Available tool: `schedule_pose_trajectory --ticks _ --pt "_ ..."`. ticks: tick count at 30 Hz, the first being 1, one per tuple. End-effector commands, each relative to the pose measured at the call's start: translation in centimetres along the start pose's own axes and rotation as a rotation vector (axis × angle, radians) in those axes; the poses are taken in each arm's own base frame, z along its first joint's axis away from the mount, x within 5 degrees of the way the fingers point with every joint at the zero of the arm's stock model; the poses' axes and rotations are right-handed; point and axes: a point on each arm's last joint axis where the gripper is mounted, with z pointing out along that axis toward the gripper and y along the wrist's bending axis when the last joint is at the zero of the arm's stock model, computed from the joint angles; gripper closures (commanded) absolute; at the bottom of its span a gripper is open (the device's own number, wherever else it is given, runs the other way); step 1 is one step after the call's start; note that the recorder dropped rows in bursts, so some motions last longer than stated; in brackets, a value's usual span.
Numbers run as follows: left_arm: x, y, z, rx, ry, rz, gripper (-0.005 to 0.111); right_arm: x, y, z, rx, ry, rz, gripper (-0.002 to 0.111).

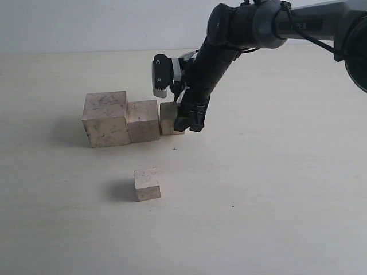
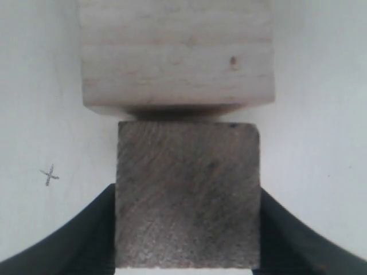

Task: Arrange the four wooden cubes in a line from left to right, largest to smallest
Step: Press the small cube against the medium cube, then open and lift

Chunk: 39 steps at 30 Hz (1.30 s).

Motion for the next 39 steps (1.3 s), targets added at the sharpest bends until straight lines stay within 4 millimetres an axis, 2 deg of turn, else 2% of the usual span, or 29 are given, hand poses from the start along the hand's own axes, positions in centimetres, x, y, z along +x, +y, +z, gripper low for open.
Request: schedule_pose_trajectory --ticks 1,21,25,33,36,39 --pt "-0.02 -0.01 -0.01 0.001 -0.012 -0.01 0.107 0.73 0.76 1.26 -0.086 0.014 -0.038 0.108" --pt "-0.02 -0.01 -0.01 0.001 -0.012 -0.01 0.107 0.29 0.92 1.24 -0.104 -0.032 0.019 0.107" --pt "-0.02 -0.01 -0.01 0.001 -0.012 -0.01 0.107 0.14 0.96 1.23 -0.109 -0.048 0.043 0.095" --pt "-0.02 -0.01 -0.01 0.001 -0.012 -0.01 0.107 0.05 0.47 1.27 -0.059 -0.055 0.178 0.051" --pt "-0.02 -0.01 -0.01 0.001 -0.012 -0.01 0.107 0.1 0.27 1.28 -0.037 -0.051 0.216 0.043" --pt "-0.02 -0.01 -0.01 0.001 -0.012 -0.01 0.107 0.12 0.3 1.28 -0.041 -0.047 0.239 0.04"
